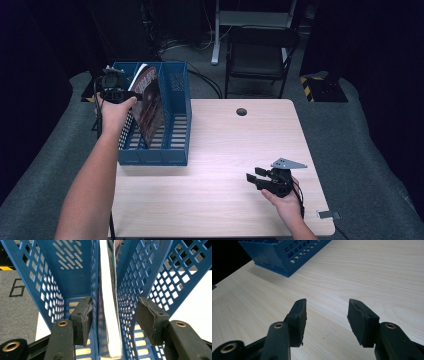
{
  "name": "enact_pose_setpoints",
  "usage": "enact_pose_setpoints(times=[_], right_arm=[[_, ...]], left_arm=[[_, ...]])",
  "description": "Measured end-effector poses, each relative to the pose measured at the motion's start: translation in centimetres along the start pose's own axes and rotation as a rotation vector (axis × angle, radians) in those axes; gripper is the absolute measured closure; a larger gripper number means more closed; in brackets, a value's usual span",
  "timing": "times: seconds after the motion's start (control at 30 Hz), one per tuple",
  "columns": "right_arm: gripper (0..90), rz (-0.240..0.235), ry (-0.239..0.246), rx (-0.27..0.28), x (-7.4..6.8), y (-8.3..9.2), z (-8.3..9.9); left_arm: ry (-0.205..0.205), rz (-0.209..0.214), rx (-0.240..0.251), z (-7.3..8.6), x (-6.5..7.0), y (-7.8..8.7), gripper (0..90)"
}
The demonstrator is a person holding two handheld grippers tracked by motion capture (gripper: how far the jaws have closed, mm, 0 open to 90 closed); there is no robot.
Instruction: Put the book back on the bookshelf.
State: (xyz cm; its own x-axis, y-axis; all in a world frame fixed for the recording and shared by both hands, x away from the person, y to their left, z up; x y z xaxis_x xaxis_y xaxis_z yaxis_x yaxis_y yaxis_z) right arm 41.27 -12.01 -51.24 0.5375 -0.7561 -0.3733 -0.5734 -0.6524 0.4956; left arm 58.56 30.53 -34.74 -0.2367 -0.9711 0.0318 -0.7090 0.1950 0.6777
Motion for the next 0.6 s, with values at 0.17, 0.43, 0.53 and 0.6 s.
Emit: enact_pose_setpoints(times=[0.17,0.43,0.53,0.6], right_arm=[[49.1,-0.001,-0.01,-0.006,0.1,-0.2,0.1],[49.1,0.001,-0.005,0.0,0.1,-0.2,0.1],[49.1,0.001,-0.006,0.008,0.1,-0.1,0.0],[49.1,0.0,-0.004,0.008,0.1,-0.1,0.1]], left_arm=[[0.004,0.002,0.019,-0.2,-0.1,0.6,46.1],[0.002,0.02,-0.003,-0.1,-0.4,1.3,44.1],[-0.01,0.024,-0.002,-0.1,-0.4,1.6,43.4],[-0.014,0.025,0.0,-0.1,-0.4,1.8,43.0]])
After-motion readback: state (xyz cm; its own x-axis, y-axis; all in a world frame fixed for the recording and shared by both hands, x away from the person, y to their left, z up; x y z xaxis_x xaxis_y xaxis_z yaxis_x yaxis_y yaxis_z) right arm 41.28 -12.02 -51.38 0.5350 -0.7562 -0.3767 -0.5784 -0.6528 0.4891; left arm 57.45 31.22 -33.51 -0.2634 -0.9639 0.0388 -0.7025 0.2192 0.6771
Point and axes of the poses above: each handheld gripper's, and its own axes: y roughly backward along the jaws, z roughly out of its underside, x roughly to its right, the point moved 8 cm from there along -y, roughly forward along the jaws, and after that the axes turned 7 degrees about -y, right-handed, at the moved point
